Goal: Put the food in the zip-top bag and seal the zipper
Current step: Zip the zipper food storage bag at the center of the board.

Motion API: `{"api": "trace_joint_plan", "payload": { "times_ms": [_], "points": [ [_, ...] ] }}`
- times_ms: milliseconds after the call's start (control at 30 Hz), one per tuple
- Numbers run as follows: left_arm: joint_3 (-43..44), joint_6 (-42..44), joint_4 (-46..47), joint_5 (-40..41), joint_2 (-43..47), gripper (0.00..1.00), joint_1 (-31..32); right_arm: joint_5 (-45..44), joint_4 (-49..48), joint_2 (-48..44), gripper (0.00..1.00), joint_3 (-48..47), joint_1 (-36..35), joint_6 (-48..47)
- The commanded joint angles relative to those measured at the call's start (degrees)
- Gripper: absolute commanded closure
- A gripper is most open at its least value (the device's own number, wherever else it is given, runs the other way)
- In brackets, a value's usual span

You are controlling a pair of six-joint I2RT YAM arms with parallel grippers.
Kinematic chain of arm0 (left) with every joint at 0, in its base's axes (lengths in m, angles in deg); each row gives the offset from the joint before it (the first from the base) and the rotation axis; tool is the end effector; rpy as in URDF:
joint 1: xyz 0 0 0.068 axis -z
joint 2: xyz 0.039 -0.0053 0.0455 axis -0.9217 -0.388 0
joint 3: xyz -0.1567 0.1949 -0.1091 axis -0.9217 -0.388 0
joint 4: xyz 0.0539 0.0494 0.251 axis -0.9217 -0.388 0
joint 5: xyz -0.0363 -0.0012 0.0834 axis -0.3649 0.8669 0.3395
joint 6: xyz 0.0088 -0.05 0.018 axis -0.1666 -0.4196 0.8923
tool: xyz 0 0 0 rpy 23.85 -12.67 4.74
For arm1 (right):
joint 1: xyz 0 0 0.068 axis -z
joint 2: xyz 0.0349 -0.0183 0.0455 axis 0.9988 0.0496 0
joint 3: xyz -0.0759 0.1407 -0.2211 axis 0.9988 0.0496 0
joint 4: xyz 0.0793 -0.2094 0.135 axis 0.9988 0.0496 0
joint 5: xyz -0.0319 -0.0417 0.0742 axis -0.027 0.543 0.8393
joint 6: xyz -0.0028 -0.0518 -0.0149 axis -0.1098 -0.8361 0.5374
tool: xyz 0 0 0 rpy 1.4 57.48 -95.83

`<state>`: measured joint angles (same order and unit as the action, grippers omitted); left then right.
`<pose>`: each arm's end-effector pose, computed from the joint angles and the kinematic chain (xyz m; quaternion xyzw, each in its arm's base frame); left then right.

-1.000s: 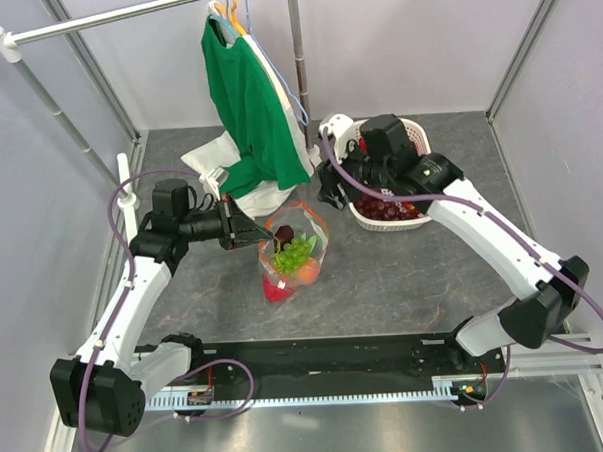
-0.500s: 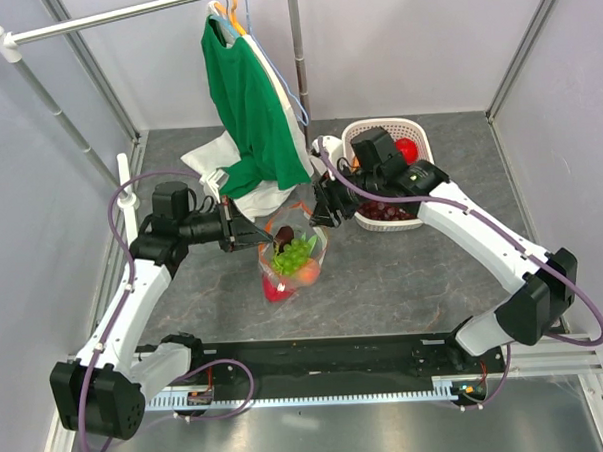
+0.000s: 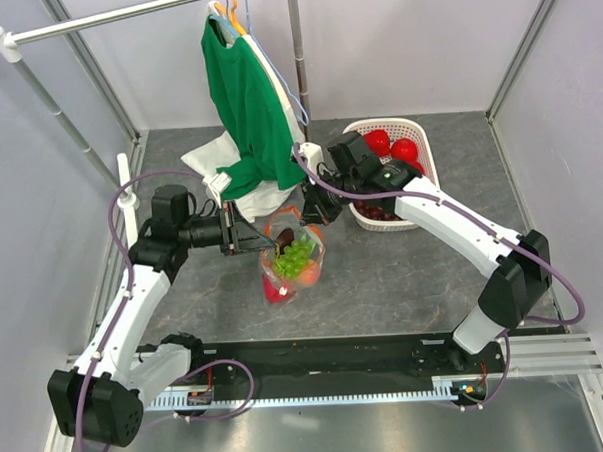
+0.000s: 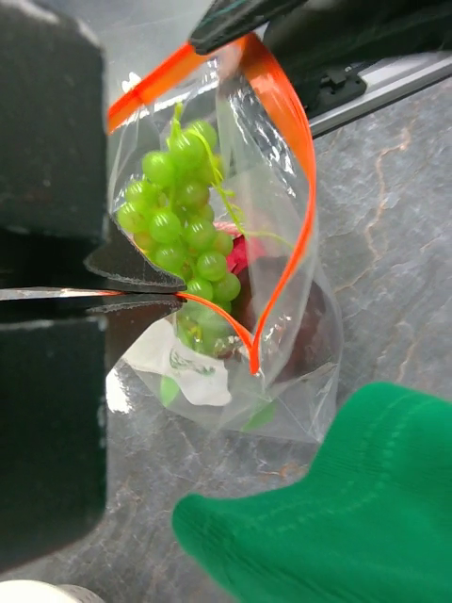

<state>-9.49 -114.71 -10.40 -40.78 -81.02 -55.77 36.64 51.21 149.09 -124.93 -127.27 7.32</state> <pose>0.1951 -0.0705 0.3092 0.0717 0.7910 -0.5676 0.2165 0.2628 0.2432 0.3421 -0.3776 0.8096 0.3483 0.2840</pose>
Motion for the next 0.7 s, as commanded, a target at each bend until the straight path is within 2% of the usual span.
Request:
{"api": "trace_joint_plan", "payload": {
  "times_ms": [0, 100, 133, 167, 233, 267, 333, 367, 500, 533, 567, 633, 667],
  "points": [
    [-0.04, 5.38, 2.05, -2.57, 1.95, 0.51, 0.29, 2.46, -5.29, -2.57, 1.00, -3.09, 0.04, -0.59],
    [2.14, 13.54, -1.11, -2.39, 3.36, 0.27, 0.12, 4.56, -7.41, -2.76, 1.00, -3.69, 0.04, -2.16],
    [4.76, 16.79, -2.42, -2.83, 3.62, 0.22, 0.12, 5.18, -7.42, -1.71, 1.00, -4.40, -0.05, -2.17],
    [6.27, 25.70, -4.26, -3.70, 4.67, 0.19, 0.12, 5.63, -7.24, -1.26, 1.00, -5.01, -0.05, -2.17],
    [11.00, 37.24, -10.85, -4.59, 6.07, 0.16, 0.12, 6.77, -7.33, 0.22, 1.00, -6.42, -0.05, -3.91],
    [12.16, 47.65, -12.61, -3.11, 7.82, 0.14, 0.12, 7.21, -7.33, 0.58, 1.00, -6.86, -0.05, -4.19],
    [14.27, 56.41, -16.48, 0.40, 9.68, 0.10, 0.12, 7.82, -7.33, 2.16, 1.00, -7.83, -0.05, -4.37],
    [14.81, 66.03, -18.24, 1.21, 10.38, 0.07, 0.12, 7.91, -7.42, 2.69, 1.00, -8.09, -0.05, -4.46],
    [16.91, 82.88, -26.76, 2.71, 11.45, 0.02, 0.12, 8.27, -7.24, 4.45, 1.00, -9.67, -0.05, -4.81],
    [18.92, 86.40, -32.61, 1.23, 10.92, 0.02, 0.20, 8.35, -7.42, 5.06, 1.00, -9.94, -0.05, -4.81],
    [20.07, 95.22, -36.50, -0.18, 10.13, 0.02, 0.20, 8.62, -7.33, 5.24, 1.00, -10.29, 0.04, -4.55],
    [22.70, 103.97, -46.15, -1.95, 7.51, 0.05, 1.60, 8.97, -7.33, 5.86, 1.00, -11.17, -0.13, -4.11],
    [23.42, 107.75, -47.34, -1.43, 6.62, 0.07, 2.65, 9.06, -7.33, 6.12, 1.00, -11.43, -0.22, -3.93]
  ]
}}
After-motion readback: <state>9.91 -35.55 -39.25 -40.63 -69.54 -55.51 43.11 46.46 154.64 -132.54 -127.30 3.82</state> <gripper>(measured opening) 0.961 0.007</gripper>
